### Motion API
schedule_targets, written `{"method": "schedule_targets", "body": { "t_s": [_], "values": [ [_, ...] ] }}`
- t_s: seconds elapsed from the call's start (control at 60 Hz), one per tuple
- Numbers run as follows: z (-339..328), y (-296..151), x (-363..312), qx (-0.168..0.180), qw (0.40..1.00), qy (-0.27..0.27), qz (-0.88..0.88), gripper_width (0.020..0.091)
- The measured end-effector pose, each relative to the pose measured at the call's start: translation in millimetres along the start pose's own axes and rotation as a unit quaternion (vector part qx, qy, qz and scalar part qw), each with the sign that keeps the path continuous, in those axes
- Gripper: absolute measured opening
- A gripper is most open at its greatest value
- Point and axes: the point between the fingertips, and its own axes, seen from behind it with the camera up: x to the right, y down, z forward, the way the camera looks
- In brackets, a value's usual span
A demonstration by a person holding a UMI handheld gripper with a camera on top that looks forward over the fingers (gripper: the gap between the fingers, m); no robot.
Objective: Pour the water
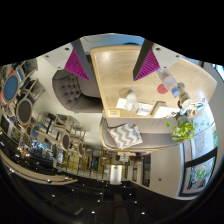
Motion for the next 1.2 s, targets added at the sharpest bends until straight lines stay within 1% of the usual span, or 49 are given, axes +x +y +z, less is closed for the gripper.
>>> {"method": "schedule_targets", "body": {
  "t_s": [0.117, 0.25, 0.367, 0.517, 0.6, 0.65, 0.817, 0.983, 1.117, 1.15, 1.2],
  "values": [
    [-2.9, 12.0, -7.8, -0.011, 1.000, -0.006, -0.005, 0.0854],
    [-3.2, 37.3, -27.7, -0.018, 1.000, -0.012, -0.011, 0.0857],
    [-4.5, 63.9, -63.9, -0.023, 0.999, -0.037, -0.017, 0.0855],
    [-0.9, 95.2, -126.1, -0.023, 0.997, -0.066, -0.018, 0.0858],
    [5.0, 101.6, -161.9, -0.015, 0.997, -0.081, -0.008, 0.0858],
    [13.8, 100.6, -182.7, -0.004, 0.996, -0.089, 0.000, 0.0859],
    [64.1, 89.9, -232.4, 0.028, 0.995, -0.095, 0.022, 0.0860],
    [120.4, 83.1, -252.9, 0.050, 0.995, -0.079, 0.039, 0.0861],
    [161.3, 84.2, -258.4, 0.060, 0.995, -0.062, 0.041, 0.0848],
    [165.3, 83.7, -260.0, 0.062, 0.995, -0.060, 0.043, 0.0839],
    [172.5, 80.5, -259.9, 0.070, 0.995, -0.056, 0.046, 0.0807]
  ]
}}
